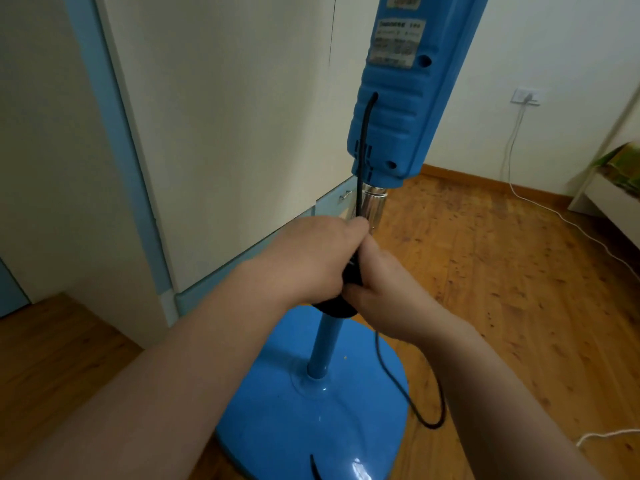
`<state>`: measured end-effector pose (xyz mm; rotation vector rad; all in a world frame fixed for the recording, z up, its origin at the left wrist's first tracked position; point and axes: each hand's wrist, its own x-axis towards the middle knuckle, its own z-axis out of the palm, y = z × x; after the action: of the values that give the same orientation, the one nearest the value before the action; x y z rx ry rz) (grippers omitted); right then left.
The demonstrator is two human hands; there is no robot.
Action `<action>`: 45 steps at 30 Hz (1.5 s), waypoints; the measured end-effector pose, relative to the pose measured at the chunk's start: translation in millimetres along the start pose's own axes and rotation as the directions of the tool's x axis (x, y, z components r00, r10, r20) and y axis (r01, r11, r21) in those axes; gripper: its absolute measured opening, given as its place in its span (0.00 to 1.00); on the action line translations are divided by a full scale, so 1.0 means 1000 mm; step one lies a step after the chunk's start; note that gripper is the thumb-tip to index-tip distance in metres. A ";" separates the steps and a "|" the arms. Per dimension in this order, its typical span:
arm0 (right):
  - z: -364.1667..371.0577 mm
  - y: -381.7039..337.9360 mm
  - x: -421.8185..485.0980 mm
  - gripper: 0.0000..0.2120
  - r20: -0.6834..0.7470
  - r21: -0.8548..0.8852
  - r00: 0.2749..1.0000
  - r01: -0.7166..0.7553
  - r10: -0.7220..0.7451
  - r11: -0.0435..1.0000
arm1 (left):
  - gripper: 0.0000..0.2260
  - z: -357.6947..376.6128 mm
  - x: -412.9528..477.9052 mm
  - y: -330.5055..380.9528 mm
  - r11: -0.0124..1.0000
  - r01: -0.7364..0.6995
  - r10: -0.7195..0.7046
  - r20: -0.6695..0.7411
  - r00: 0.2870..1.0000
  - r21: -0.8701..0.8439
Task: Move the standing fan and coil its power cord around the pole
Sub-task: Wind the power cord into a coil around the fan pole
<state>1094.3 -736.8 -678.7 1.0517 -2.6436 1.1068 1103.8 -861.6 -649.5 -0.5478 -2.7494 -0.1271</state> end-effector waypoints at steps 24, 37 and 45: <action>-0.005 0.021 -0.005 0.07 0.054 0.680 0.926 -0.308 0.373 0.665 | 0.15 0.019 0.009 0.009 0.392 0.324 -0.699 -0.049 0.713 -0.861; 0.020 0.020 -0.003 0.05 -0.318 0.722 0.836 -0.092 0.447 0.686 | 0.07 0.044 0.016 0.024 -0.518 0.159 -0.661 0.511 0.549 -0.840; 0.001 0.025 -0.002 0.12 -0.417 0.528 0.852 -0.057 0.317 0.847 | 0.07 0.032 0.011 0.000 0.057 0.346 -0.534 0.264 0.803 -0.936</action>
<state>1080.1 -723.9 -694.6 0.4399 -2.1221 1.8834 1084.5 -853.2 -675.7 0.1680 -2.1670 -2.0923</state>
